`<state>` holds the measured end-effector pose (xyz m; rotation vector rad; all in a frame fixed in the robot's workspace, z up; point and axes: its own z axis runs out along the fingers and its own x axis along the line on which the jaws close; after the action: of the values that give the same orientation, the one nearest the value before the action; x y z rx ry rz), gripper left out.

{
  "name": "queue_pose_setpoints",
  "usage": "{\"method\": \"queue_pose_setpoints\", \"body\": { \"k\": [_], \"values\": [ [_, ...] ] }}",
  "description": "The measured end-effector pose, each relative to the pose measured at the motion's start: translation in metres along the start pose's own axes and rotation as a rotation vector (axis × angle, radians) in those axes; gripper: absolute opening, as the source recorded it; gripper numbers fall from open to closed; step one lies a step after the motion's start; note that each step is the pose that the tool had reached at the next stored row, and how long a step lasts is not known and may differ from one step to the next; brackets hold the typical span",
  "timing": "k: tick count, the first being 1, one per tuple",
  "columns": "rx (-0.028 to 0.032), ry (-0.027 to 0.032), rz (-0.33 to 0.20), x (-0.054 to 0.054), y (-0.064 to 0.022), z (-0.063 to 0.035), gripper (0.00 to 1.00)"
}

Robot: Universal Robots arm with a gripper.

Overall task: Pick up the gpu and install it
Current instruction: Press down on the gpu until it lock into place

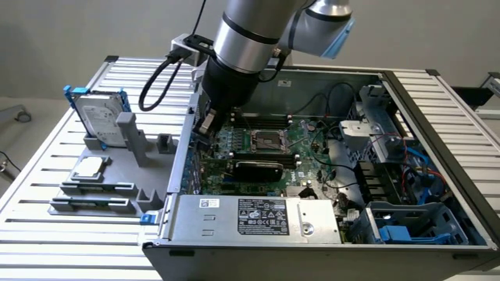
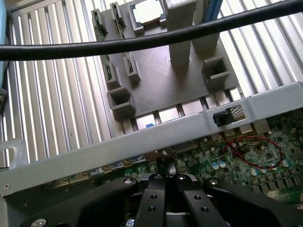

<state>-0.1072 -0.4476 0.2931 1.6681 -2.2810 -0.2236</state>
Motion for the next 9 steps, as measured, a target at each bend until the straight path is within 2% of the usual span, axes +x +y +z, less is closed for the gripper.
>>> {"method": "queue_pose_setpoints", "body": {
  "k": [4, 6, 9],
  "values": [
    [-0.0039, 0.0119, 0.004, 0.001, -0.0003, 0.0, 0.11],
    [-0.0032, 0.0182, 0.006, 0.0017, -0.0008, 0.0, 0.11],
    [-0.0014, 0.0241, 0.008, 0.0026, -0.0014, 0.0002, 0.11]
  ]
}}
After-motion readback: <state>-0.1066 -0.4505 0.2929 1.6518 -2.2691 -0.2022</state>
